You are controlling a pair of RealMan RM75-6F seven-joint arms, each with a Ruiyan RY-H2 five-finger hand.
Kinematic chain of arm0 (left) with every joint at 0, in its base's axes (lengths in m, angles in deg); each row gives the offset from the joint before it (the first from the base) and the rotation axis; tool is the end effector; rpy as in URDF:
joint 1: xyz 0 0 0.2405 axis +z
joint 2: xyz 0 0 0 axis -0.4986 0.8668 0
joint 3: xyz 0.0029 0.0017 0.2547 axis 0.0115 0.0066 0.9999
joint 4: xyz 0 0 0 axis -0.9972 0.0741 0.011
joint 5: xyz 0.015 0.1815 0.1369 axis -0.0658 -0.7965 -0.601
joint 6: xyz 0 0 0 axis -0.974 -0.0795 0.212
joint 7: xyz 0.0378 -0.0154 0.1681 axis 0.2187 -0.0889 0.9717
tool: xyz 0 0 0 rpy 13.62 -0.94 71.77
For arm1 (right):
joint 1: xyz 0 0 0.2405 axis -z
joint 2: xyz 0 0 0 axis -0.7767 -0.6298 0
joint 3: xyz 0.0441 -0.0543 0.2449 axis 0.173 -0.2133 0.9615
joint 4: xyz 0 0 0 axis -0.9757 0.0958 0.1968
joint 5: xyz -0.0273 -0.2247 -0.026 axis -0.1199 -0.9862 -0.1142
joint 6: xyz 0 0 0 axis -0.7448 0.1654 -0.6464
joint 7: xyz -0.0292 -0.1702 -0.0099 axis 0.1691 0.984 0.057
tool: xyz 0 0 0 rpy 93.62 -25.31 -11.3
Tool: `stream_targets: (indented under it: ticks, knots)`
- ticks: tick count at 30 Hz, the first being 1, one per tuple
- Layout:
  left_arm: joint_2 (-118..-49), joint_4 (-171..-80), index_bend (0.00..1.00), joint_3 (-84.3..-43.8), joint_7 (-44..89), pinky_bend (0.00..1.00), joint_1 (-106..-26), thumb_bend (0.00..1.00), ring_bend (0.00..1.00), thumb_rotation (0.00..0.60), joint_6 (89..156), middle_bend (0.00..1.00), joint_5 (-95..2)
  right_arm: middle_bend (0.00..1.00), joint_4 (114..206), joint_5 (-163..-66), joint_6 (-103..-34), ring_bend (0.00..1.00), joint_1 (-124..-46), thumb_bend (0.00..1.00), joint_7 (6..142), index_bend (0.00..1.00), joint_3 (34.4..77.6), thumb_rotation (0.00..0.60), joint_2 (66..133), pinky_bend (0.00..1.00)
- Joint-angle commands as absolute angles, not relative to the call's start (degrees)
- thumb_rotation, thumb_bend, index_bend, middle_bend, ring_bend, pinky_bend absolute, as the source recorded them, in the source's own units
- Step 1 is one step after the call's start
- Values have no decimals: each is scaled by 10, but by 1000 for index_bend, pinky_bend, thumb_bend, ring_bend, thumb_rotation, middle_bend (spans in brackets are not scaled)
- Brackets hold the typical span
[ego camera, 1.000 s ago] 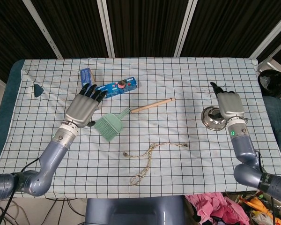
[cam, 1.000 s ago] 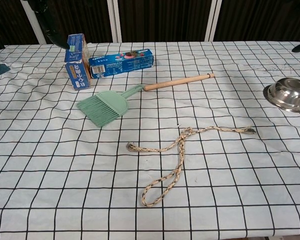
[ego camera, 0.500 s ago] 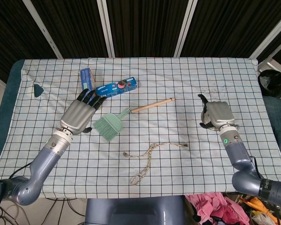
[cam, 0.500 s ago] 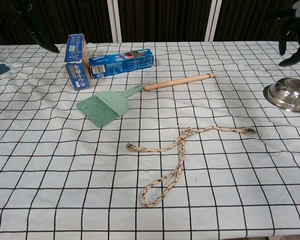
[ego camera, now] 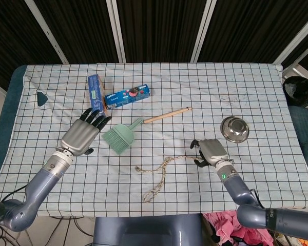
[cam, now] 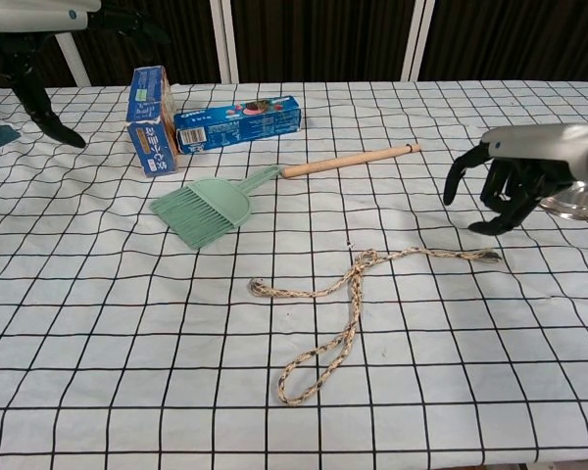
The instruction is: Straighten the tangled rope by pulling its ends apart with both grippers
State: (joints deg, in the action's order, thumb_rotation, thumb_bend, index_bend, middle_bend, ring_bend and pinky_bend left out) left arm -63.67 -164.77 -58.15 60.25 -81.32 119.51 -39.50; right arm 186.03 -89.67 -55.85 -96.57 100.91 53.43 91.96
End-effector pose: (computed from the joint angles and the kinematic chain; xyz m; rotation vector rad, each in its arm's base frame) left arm -0.1058 0.3504 0.0592 -1.9745 -0.5979 -0.7086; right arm -0.1674 -0.3547 -0.0128 1.7821 -1.2730 0.6725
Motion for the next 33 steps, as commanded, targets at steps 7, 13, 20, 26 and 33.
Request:
stream_targets:
  ticks: [7,13,20,26,33]
  knots:
    - [-659,-1620,30,-571,599,41,-807,51,22,600,1179,143,-404,857,1792,-873,-589,1000,-977,246,1034,413,521,600,987,990]
    - [-670,-1609,30,-572,604,42,-807,52,22,600,1172,143,-406,863,1764,-861,-599,1000,-976,246,1047,444,514,600,1004,990]
    - [-680,-1605,30,-573,618,41,-808,61,22,600,1169,143,-397,865,1734,-855,-578,1000,-971,266,1038,458,511,600,1018,991]
    - [-682,-1603,29,-574,622,41,-807,62,22,600,1168,143,-390,865,1729,-858,-576,1000,-970,279,1037,485,511,600,1024,991]
    - [-687,-1596,30,-572,626,42,-808,62,22,600,1162,143,-388,868,1710,-859,-578,1000,-967,329,1034,534,513,600,1038,993]
